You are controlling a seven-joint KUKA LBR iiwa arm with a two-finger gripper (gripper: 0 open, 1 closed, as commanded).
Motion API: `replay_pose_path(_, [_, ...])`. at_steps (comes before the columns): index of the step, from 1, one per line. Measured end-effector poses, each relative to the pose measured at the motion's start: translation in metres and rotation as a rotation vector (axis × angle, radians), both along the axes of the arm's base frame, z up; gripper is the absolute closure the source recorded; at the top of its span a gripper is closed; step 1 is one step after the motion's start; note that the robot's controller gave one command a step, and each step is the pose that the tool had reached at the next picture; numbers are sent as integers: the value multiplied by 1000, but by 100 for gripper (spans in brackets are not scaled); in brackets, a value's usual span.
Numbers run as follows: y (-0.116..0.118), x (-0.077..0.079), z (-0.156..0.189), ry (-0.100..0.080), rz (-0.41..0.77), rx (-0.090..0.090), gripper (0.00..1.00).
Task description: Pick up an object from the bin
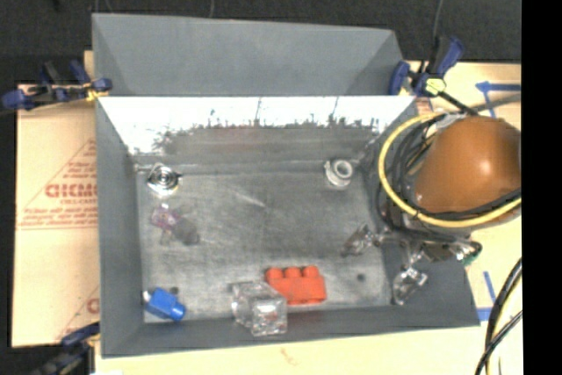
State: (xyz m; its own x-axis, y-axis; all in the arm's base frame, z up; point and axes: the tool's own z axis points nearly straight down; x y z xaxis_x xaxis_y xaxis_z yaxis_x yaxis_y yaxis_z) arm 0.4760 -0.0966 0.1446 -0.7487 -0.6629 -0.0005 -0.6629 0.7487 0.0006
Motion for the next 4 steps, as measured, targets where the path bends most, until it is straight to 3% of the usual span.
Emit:
replay_pose_path(1, [69, 35, -49, 3, -3, 4, 0])
replay_pose_path(2, [120, 14, -71, -8, 246, -4, 0])
replay_pose_path(3, [121, 15, -70, -13, 248, -2, 100])
replay_pose_path(4, [143, 15, 131, -10, 497, -2, 100])
